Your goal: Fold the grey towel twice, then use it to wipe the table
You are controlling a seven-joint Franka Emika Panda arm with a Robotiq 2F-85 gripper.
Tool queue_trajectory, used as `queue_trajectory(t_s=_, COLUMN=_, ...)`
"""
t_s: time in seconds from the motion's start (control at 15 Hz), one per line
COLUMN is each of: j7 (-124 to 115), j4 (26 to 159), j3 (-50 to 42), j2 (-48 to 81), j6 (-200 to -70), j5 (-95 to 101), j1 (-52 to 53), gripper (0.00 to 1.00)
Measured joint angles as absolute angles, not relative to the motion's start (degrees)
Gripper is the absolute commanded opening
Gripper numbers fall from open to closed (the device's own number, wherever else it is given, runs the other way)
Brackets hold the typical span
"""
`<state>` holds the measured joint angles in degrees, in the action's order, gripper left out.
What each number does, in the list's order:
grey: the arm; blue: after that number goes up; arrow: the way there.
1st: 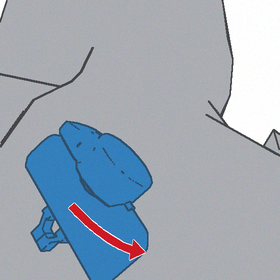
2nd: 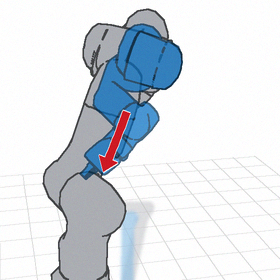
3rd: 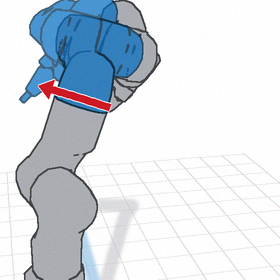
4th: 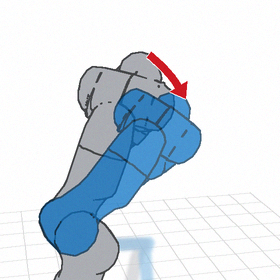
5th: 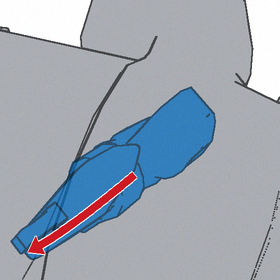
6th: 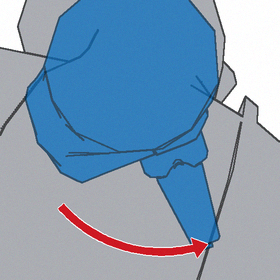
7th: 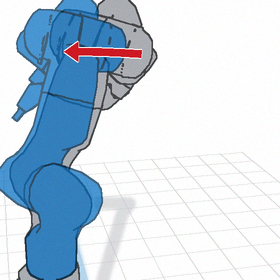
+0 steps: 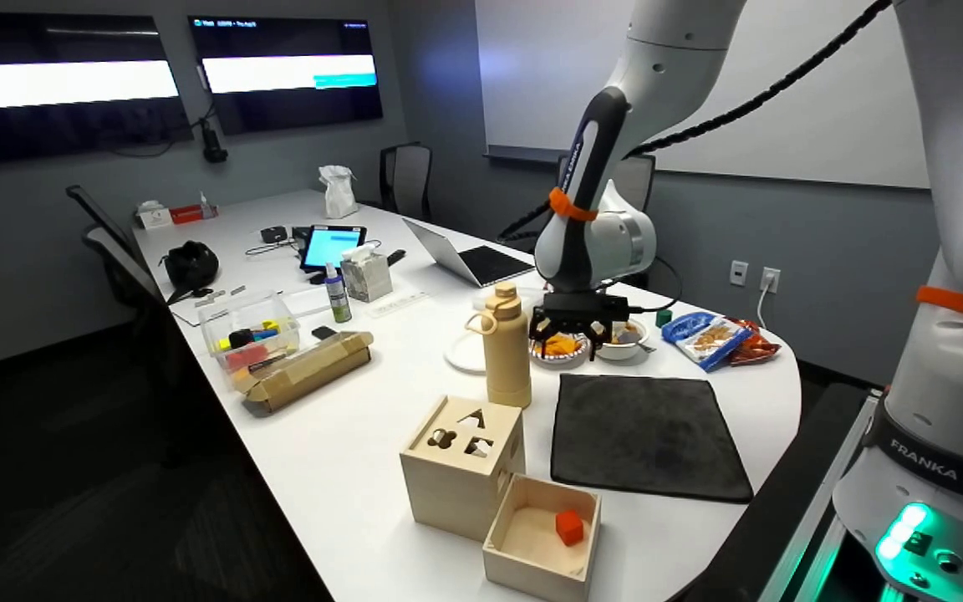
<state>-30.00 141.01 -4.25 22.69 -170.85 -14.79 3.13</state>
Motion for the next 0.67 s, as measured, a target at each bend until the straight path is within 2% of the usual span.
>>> queue_trajectory(t_s=0.33, j7=-33.4, j4=133.5, j3=-9.2, j2=30.8, j6=-170.8, j5=-14.8, j1=6.0, gripper=1.00)
queue_trajectory(t_s=0.67, j7=-34.9, j4=128.2, j3=-10.1, j2=37.0, j6=-170.7, j5=-15.8, j1=5.9, gripper=1.00)
